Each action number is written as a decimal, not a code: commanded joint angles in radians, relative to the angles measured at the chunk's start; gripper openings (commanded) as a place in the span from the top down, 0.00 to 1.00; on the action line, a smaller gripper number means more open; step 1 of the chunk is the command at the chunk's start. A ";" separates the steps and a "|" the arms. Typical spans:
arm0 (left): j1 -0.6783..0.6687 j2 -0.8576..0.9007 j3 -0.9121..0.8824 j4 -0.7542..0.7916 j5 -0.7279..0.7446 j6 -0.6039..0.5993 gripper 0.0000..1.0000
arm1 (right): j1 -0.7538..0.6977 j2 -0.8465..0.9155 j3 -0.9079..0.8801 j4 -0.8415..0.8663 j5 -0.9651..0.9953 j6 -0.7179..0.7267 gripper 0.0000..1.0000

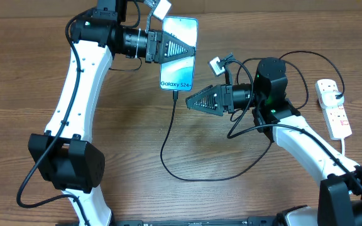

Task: Plug charger to phone and switch on socket

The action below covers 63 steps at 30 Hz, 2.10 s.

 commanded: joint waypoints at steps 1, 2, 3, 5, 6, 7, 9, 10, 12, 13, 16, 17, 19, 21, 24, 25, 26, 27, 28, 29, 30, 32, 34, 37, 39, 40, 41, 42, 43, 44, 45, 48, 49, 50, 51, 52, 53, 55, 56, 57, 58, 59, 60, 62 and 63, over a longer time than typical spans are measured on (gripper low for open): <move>-0.002 -0.011 0.008 0.002 0.081 0.121 0.96 | -0.004 0.003 0.013 -0.018 -0.012 -0.111 0.00; -0.003 -0.011 0.008 0.001 0.082 0.137 0.96 | -0.004 0.004 0.013 -0.018 -0.013 -0.111 0.00; -0.003 -0.011 0.008 0.001 0.081 0.152 0.96 | -0.004 0.004 0.013 -0.017 -0.012 -0.111 0.00; -0.003 -0.011 0.008 0.000 0.080 0.189 0.96 | -0.004 0.004 0.013 -0.017 -0.012 -0.111 0.00; -0.003 -0.011 0.008 0.000 0.080 0.208 0.96 | -0.004 0.004 0.013 -0.017 -0.012 -0.114 0.00; -0.003 -0.011 0.008 0.000 0.080 0.227 0.96 | -0.004 0.004 0.013 -0.017 -0.012 -0.114 0.00; -0.003 -0.011 0.008 0.000 0.080 0.264 0.96 | -0.004 0.004 0.013 -0.017 -0.012 -0.114 0.00; -0.003 -0.011 0.008 0.000 0.080 0.283 0.96 | -0.004 0.004 0.013 -0.018 -0.012 -0.114 0.00; -0.003 -0.011 0.008 -0.002 0.079 0.313 0.96 | -0.004 0.004 0.013 -0.018 -0.012 -0.114 0.00; -0.003 -0.011 0.008 -0.004 0.075 0.328 0.96 | -0.004 0.004 0.013 -0.018 -0.012 -0.114 0.00; -0.003 -0.011 0.008 -0.006 0.060 0.327 0.96 | -0.004 0.004 0.013 -0.017 -0.011 -0.114 0.00; -0.003 -0.011 0.008 -0.011 0.057 0.327 0.96 | -0.004 0.004 0.013 -0.017 -0.008 -0.114 0.00; -0.003 -0.011 0.008 -0.033 0.057 0.319 0.96 | -0.004 0.004 0.013 -0.025 0.003 -0.113 0.00; -0.003 -0.011 0.008 -0.046 0.047 0.283 0.96 | -0.004 0.004 0.013 -0.055 0.034 -0.103 0.00; -0.003 -0.011 0.008 -0.048 0.035 0.182 0.96 | -0.004 0.004 0.013 -0.142 0.112 -0.103 0.04; -0.003 -0.011 0.008 -0.048 0.035 0.142 0.96 | -0.003 0.004 0.013 -0.172 0.140 -0.103 0.06; -0.003 -0.011 0.008 -0.047 0.035 0.110 0.96 | 0.000 0.004 0.013 -0.191 0.158 -0.103 0.09; -0.003 -0.011 0.008 -0.047 0.035 0.070 0.96 | 0.005 0.004 0.013 -0.194 0.166 -0.104 0.12; -0.003 -0.011 0.008 -0.047 0.035 0.040 0.96 | 0.008 0.004 0.013 -0.186 0.166 -0.104 0.16; -0.003 -0.011 0.008 -0.046 0.035 0.005 0.96 | 0.014 0.004 0.013 -0.166 0.165 -0.102 0.21; -0.003 -0.011 0.008 -0.046 0.035 -0.029 0.96 | 0.020 0.004 0.013 -0.142 0.163 -0.099 0.27; -0.003 -0.011 0.008 -0.032 0.035 -0.115 0.96 | 0.039 0.004 0.013 -0.040 0.159 -0.030 0.36; -0.003 -0.011 0.008 -0.015 0.035 -0.192 0.96 | 0.055 0.004 0.013 0.043 0.153 0.022 0.38; -0.003 -0.011 0.008 0.012 0.034 -0.273 0.96 | 0.077 0.004 0.013 0.113 0.153 0.076 0.37; -0.003 -0.011 0.008 0.031 0.009 -0.318 0.96 | 0.093 0.004 0.013 0.131 0.158 0.080 0.37; -0.003 -0.011 0.008 0.034 -0.014 -0.338 0.96 | 0.098 0.004 0.013 0.131 0.158 0.079 0.37; -0.003 -0.011 0.008 0.035 -0.047 -0.361 0.96 | 0.101 0.004 0.013 0.130 0.161 0.080 0.37; -0.003 -0.011 0.008 0.035 -0.073 -0.387 0.96 | 0.103 0.004 0.013 0.130 0.164 0.079 0.38; -0.003 -0.011 0.008 0.035 -0.082 -0.401 0.96 | 0.103 0.004 0.013 0.130 0.169 0.079 0.39; -0.005 -0.011 0.008 0.035 -0.083 -0.412 0.96 | 0.103 0.004 0.013 0.131 0.179 0.080 0.41; -0.007 -0.011 0.008 0.035 -0.083 -0.419 0.96 | 0.103 0.004 0.013 0.131 0.191 0.080 0.44; -0.011 -0.011 0.008 0.035 -0.082 -0.437 0.96 | 0.104 0.004 0.013 0.131 0.229 0.100 0.60; -0.012 -0.011 0.008 0.035 -0.083 -0.437 0.96 | 0.104 0.004 0.013 0.131 0.237 0.109 0.65; -0.012 -0.011 0.008 0.035 -0.083 -0.437 0.96 | 0.104 0.004 0.013 0.131 0.237 0.109 0.68; -0.012 -0.011 0.008 0.035 -0.083 -0.437 0.96 | 0.104 0.004 0.013 0.132 0.237 0.109 0.69; -0.012 -0.011 0.008 0.035 -0.083 -0.437 0.96 | 0.104 0.004 0.013 0.132 0.237 0.109 0.69; -0.012 -0.011 0.008 0.035 -0.083 -0.437 0.96 | 0.104 0.004 0.013 0.132 0.238 0.109 0.69; -0.013 -0.011 0.008 0.035 -0.083 -0.436 0.96 | 0.104 0.004 0.013 0.132 0.245 0.109 0.71; -0.013 -0.011 0.008 0.035 -0.083 -0.436 0.96 | 0.104 0.004 0.013 0.132 0.248 0.110 0.80; -0.013 -0.011 0.008 0.035 -0.083 -0.436 0.96 | 0.104 0.004 0.013 0.132 0.253 0.110 0.96; -0.013 -0.011 0.008 0.035 -0.083 -0.435 0.96 | 0.104 0.004 0.014 0.132 0.256 0.110 0.96; -0.013 -0.011 0.008 0.035 -0.083 -0.432 0.96 | 0.104 0.004 0.014 0.132 0.262 0.114 0.96; -0.013 -0.011 0.008 0.034 -0.082 -0.425 0.96 | 0.103 0.004 0.014 0.136 0.271 0.133 0.96; -0.013 -0.011 0.008 0.030 -0.068 -0.411 0.96 | 0.102 0.004 0.014 0.148 0.284 0.140 0.96; -0.013 -0.011 0.008 0.030 -0.056 -0.402 0.96 | 0.100 0.004 0.014 0.153 0.291 0.153 0.96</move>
